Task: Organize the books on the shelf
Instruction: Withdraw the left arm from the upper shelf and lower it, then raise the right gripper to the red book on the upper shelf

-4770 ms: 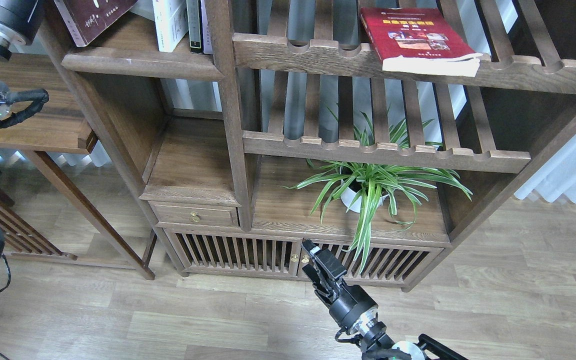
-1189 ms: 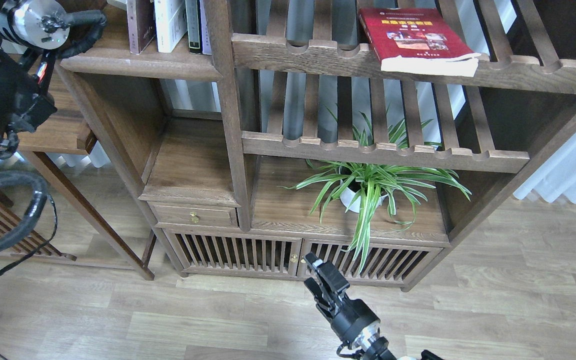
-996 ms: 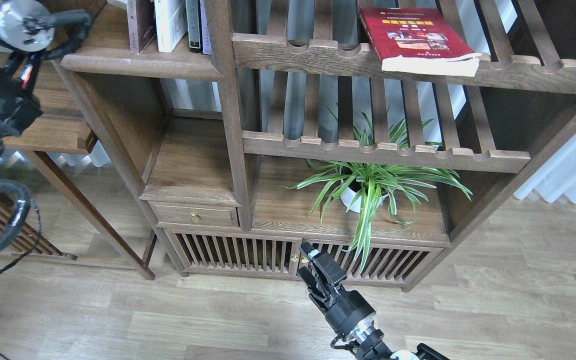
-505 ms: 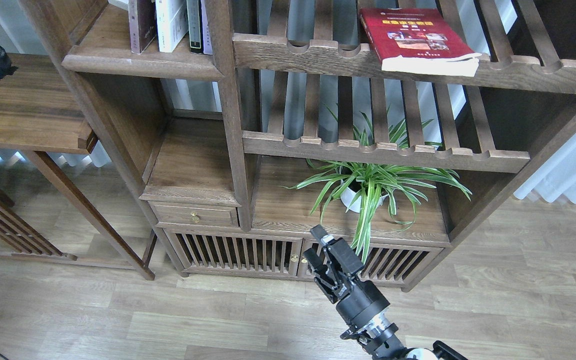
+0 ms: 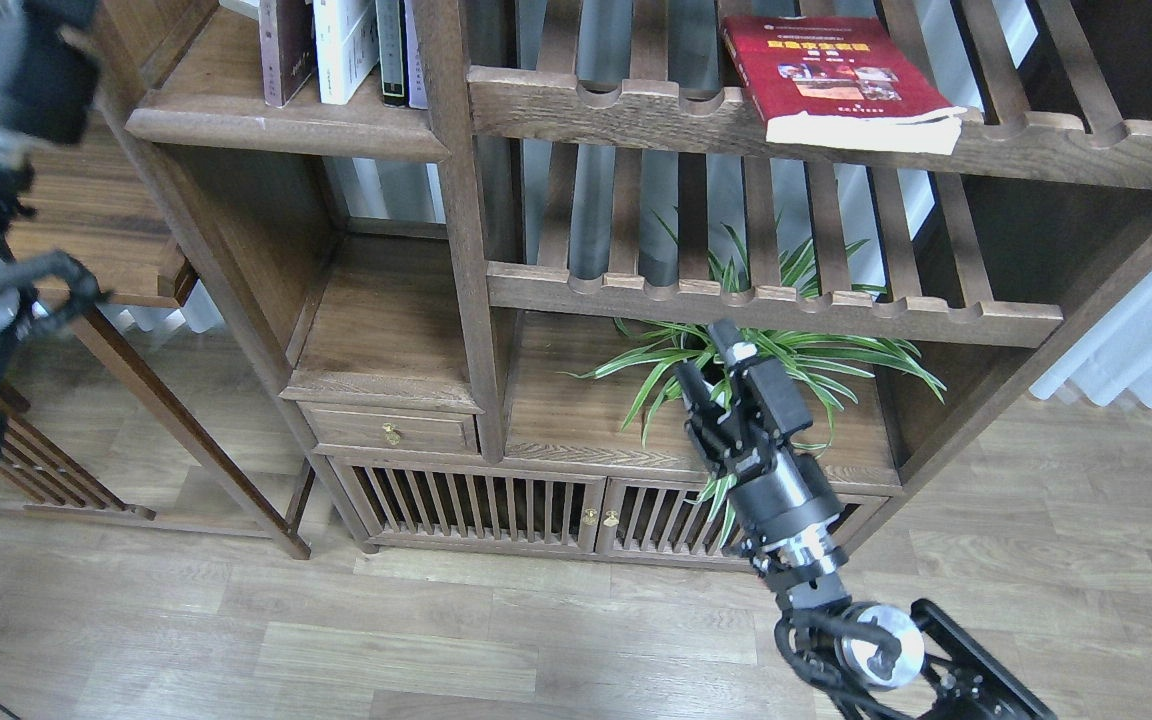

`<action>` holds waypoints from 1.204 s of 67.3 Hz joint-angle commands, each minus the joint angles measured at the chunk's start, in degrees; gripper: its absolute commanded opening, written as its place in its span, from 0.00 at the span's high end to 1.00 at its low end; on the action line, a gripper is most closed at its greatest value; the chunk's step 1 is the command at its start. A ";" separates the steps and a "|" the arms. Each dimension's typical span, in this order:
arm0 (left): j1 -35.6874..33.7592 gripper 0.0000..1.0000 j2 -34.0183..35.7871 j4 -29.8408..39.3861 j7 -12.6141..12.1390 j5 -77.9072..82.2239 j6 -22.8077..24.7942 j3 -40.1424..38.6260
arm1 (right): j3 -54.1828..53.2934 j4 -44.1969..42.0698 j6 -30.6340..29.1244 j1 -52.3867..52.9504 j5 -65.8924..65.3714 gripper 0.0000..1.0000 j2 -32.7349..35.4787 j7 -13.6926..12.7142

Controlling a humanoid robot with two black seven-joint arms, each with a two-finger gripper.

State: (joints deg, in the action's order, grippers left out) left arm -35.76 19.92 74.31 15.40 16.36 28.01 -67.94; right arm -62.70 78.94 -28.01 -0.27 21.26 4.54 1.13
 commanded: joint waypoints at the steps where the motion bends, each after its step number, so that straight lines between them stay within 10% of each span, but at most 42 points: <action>1: 4.91 0.02 -3.49 1.27 -2.74 0.16 -0.01 0.27 | -0.14 2.18 0.01 0.18 0.01 0.09 -0.23 0.01; 81: 24.86 0.01 -9.29 -0.31 -4.32 2.53 -0.01 7.65 | -15.17 4.38 0.01 8.71 0.01 0.08 1.00 0.10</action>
State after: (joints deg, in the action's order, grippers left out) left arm -10.72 10.82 74.25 11.07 18.90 28.00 -60.23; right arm -77.01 83.57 -27.99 6.67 21.24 5.62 1.21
